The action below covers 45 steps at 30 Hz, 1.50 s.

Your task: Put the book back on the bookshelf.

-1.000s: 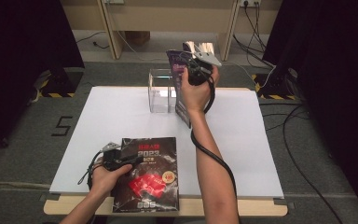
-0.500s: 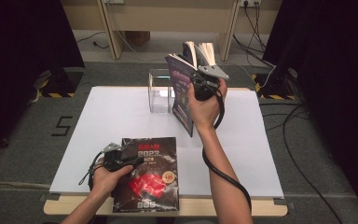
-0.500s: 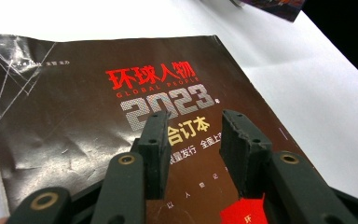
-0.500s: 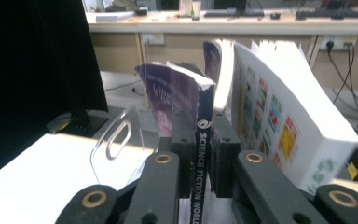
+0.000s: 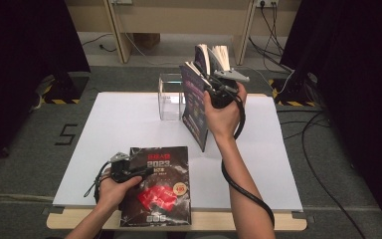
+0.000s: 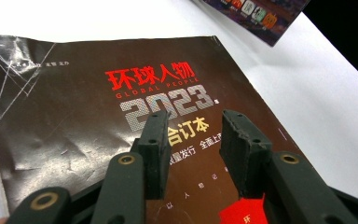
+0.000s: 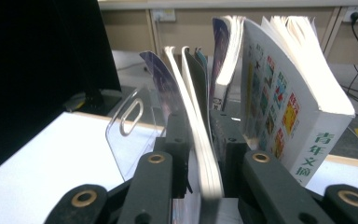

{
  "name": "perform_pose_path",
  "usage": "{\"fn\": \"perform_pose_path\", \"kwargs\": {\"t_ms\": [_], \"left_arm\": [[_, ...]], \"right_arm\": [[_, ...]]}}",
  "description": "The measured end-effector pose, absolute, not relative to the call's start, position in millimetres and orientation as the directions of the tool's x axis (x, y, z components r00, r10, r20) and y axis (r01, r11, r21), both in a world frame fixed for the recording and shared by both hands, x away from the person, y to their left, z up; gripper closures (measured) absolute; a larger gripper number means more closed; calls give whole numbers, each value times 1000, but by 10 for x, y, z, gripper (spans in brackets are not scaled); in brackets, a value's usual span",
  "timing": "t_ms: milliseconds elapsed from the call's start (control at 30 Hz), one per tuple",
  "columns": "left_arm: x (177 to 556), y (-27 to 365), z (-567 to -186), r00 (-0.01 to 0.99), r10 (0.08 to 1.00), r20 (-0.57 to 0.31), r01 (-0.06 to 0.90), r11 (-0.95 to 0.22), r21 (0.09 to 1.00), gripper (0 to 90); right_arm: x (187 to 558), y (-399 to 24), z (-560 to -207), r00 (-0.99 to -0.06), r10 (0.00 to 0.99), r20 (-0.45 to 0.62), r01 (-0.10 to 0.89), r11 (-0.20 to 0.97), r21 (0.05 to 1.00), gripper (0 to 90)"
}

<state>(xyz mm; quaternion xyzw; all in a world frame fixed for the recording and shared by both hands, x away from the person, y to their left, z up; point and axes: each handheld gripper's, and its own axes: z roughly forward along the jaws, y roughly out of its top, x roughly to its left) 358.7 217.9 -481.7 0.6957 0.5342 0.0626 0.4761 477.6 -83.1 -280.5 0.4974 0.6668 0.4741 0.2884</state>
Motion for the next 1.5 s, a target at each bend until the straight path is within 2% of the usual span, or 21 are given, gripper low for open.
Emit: {"fn": "perform_pose_path", "kwargs": {"t_ms": [267, 600, 933, 1500], "left_arm": [[3587, 2170, -4817, 423, 802, -422, 687, 21, 727, 614], [3587, 2176, -4810, 422, 802, -423, 685, 24, 728, 614], [3595, 2187, -4807, 419, 804, -422, 683, 26, 730, 615], [3597, 2208, -4807, 416, 803, -426, 686, 30, 727, 616]], "right_arm": [[4808, -815, -2837, -349, 933, 85, 466, 94, 880, 789], [4825, -734, -2844, -368, 928, 62, 495, 139, 858, 839], [4824, -720, -2833, -350, 933, 77, 449, 96, 888, 846], [4931, -713, -2744, -207, 971, 123, 355, -43, 934, 846]]}}
